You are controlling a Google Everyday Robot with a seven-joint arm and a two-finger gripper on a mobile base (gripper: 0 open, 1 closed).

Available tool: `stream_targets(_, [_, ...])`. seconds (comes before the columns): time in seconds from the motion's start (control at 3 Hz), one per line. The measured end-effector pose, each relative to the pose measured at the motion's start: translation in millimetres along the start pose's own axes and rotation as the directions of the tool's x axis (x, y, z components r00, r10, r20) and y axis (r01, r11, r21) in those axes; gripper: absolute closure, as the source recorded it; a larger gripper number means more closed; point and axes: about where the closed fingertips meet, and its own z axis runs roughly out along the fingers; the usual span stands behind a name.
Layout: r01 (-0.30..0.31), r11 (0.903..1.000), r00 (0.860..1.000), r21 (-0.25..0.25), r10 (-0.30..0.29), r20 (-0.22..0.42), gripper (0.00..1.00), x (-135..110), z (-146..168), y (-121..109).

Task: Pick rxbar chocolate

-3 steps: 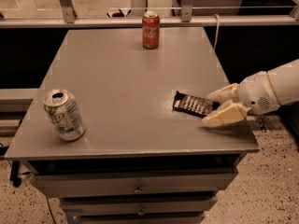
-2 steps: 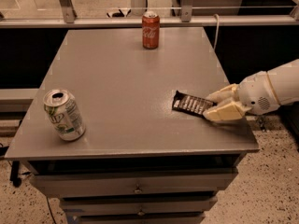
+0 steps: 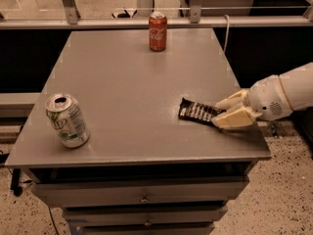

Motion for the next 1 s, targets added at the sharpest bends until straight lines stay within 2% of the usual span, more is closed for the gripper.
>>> stream_targets(0.33, [0.002,1.0,1.0,0.001,-0.002,0.003,1.0,-2.4,-1.1,-0.6])
stream_targets(0.67, [0.038,0.9992,0.999,0.008,-0.039,0.02,1.0,-23.1,-6.3,-5.2])
stream_targets(1.0, [0.099,0.995,0.994,0.017,-0.099,0.046,1.0,-56.1,-12.8,-10.6])
